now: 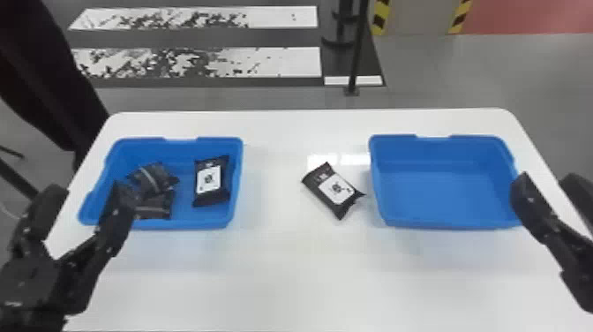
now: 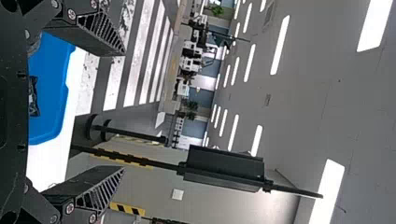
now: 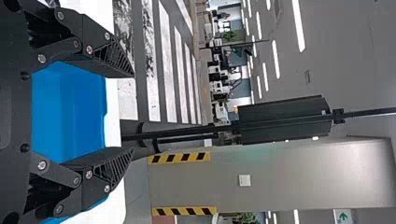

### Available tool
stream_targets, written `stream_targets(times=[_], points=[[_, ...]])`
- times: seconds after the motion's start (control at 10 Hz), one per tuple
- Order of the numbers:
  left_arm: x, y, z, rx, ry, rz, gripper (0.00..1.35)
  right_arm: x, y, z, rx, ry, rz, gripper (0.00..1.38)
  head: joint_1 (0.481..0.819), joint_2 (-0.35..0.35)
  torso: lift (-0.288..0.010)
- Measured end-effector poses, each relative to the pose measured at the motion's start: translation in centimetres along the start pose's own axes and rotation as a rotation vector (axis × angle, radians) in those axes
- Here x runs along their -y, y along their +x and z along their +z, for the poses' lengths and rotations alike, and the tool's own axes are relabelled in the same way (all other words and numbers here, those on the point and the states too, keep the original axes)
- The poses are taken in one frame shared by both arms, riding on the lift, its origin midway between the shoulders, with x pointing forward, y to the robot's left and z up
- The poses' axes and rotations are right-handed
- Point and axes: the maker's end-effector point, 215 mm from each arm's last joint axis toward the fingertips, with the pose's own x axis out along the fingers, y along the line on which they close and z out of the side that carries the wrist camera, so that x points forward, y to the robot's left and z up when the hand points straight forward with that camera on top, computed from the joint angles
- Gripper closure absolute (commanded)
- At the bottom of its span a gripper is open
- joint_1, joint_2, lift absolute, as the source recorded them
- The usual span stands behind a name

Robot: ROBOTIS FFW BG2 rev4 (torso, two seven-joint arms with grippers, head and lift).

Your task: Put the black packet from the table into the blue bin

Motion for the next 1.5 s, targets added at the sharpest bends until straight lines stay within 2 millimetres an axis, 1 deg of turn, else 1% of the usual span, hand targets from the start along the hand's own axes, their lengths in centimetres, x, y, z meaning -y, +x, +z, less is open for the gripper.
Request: stream_targets(times=[0.6,0.7,0.8,0.9,1.0,1.2,1.3,1.5], points=[[0.3,0.2,0.0,0.0,0.008,-0.008,0.17,0.1,0.0,0.0,0.0,0.001,-0.001,0.51,0.695,0.018,-0.11],[0.7,0.4,0.0,0.0,0.009,-0.017,0.17,0.1,0.0,0.0,0.001,0.0,-0.001,0.51,0.695,0.013,-0.11],[1.5,0.8,-0.4,-0.007,0.001,-0.038,0.17,0.1,0.0,0.1,0.002,-0.001,-0.001,0.51,0.695,-0.002,-0.11],[2.9,1.5,-1.1,-0.026,-0.012,-0.073,0.17,0.1,0.0,0.2,0.004,-0.002,-0.002,0.51,0.695,-0.016,-0.11],[4.5,2.3,-2.3,-0.061,-0.018,-0.118,0.17,0.2,0.1,0.2,0.004,-0.004,-0.002,0.51,0.695,-0.05,-0.11],[7.2,4.0,-5.2,-0.139,-0.001,-0.212,0.17,0.2,0.2,0.2,0.005,-0.008,-0.003,0.51,0.695,-0.107,-0.11],[8.2,5.0,-6.7,-0.175,0.011,-0.249,0.17,0.2,0.2,0.1,0.004,-0.008,-0.003,0.51,0.695,-0.118,-0.11],[11.0,7.4,-9.7,-0.25,0.059,-0.343,0.17,0.2,0.3,0.2,0.006,-0.008,-0.003,0.51,0.695,-0.168,-0.11]])
